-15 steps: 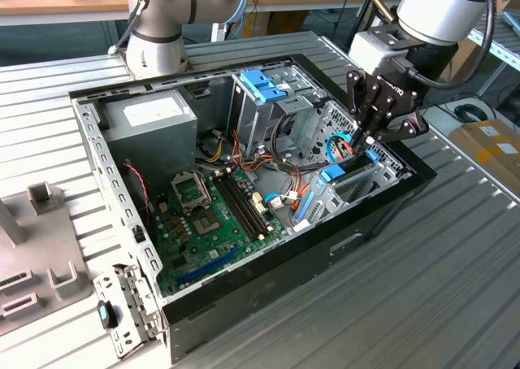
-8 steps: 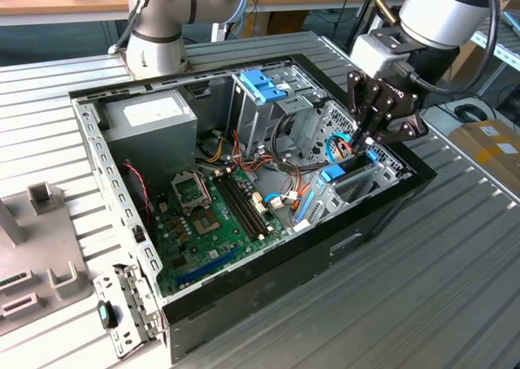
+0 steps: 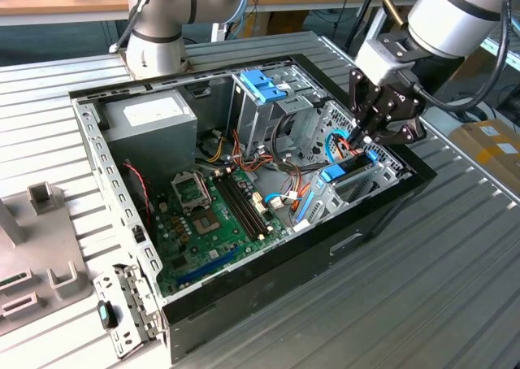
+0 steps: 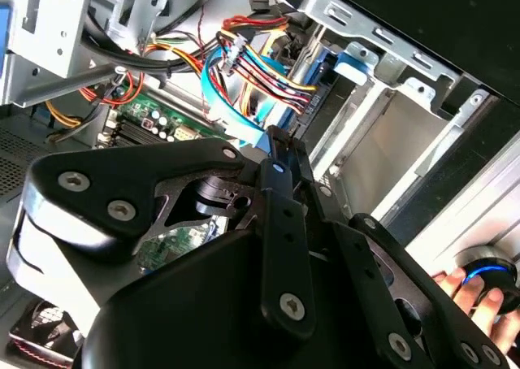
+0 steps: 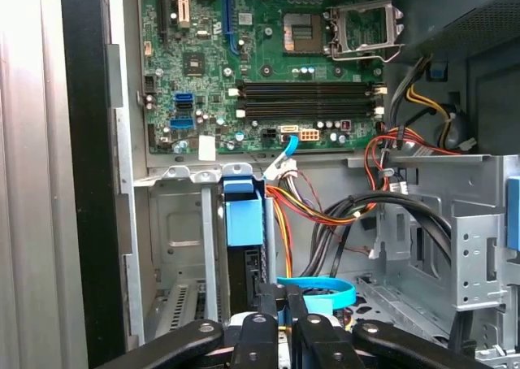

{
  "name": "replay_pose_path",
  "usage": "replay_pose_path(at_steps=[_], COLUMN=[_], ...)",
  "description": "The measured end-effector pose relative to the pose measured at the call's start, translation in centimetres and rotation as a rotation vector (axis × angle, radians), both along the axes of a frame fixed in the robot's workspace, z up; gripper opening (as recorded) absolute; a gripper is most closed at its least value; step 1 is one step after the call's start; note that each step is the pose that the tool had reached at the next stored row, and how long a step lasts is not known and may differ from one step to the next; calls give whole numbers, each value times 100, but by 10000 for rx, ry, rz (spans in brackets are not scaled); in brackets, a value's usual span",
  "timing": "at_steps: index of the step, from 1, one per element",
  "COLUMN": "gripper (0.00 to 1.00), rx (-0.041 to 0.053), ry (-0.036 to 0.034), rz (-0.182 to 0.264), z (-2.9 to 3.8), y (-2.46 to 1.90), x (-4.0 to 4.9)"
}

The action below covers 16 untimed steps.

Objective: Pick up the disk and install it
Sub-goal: 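Insert the second disk wire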

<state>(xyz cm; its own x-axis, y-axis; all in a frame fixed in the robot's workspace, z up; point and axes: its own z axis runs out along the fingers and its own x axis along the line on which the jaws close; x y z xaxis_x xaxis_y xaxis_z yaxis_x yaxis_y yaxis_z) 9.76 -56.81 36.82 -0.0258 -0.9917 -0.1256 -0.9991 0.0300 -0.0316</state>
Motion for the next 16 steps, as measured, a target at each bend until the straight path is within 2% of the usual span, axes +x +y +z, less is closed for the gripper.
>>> replay_pose_path(at_steps=[7,12,16], gripper=[16,16,16], rx=[-2,2,-1], ry=[0,0,0], rz=[15,33,232], z=[-66,-88,-104], y=[-30,-89,-95], x=[0,0,0])
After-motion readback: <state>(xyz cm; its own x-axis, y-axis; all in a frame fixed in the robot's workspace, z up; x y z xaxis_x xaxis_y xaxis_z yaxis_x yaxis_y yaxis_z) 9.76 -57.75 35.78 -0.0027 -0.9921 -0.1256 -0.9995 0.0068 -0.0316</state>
